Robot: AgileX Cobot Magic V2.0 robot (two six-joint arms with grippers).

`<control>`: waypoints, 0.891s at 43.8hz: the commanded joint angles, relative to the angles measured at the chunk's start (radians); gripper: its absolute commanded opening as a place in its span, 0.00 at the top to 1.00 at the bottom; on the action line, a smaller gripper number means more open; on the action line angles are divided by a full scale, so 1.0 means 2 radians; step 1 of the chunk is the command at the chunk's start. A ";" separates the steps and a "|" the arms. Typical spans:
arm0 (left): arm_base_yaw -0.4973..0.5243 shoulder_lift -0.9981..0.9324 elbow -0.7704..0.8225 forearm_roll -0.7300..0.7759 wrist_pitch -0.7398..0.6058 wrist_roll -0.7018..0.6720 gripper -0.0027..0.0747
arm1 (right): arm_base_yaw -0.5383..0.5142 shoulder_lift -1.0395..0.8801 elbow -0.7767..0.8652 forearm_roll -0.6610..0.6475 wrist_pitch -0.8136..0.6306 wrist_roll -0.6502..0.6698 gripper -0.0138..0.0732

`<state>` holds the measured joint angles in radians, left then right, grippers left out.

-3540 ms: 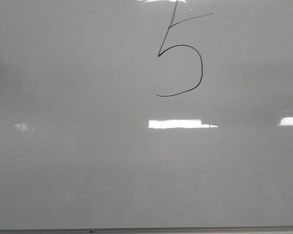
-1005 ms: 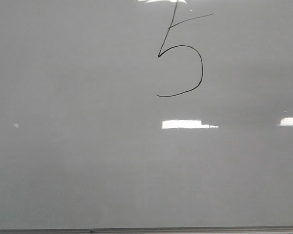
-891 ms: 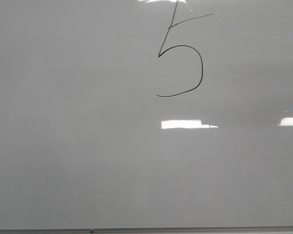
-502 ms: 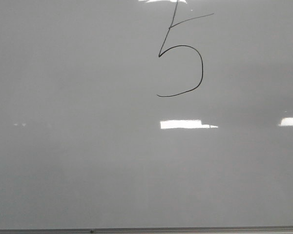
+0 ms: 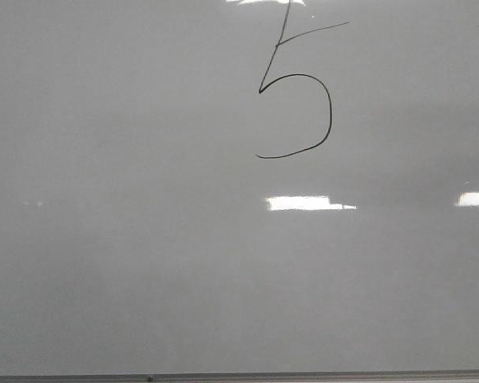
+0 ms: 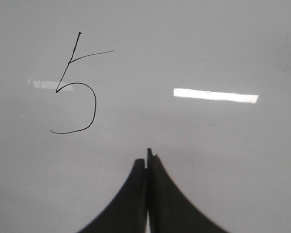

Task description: Write number 5 on whiteboard

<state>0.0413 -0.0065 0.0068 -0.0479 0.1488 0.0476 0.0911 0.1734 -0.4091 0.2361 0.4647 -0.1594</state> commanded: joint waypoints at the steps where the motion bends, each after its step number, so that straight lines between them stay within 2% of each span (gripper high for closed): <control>1: -0.003 -0.006 0.003 -0.005 -0.042 -0.003 0.99 | -0.003 0.006 -0.012 0.004 -0.040 0.000 0.91; 19: -0.003 -0.006 0.003 -0.005 -0.042 -0.003 0.99 | -0.003 0.006 -0.011 0.004 -0.040 0.000 0.91; 26: -0.003 -0.006 0.003 -0.005 -0.042 -0.003 0.99 | -0.003 0.006 -0.006 -0.017 -0.044 -0.004 0.91; 33: -0.003 -0.006 0.003 -0.005 -0.042 -0.003 0.99 | -0.003 0.006 0.029 -0.026 -0.068 -0.004 0.91; 39: -0.003 -0.006 0.003 -0.005 -0.042 -0.003 0.99 | -0.003 0.006 0.079 -0.030 -0.116 -0.004 0.91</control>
<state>0.0413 -0.0065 0.0068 -0.0483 0.1488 0.0476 0.0911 0.1734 -0.2776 0.1874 0.3784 -0.1621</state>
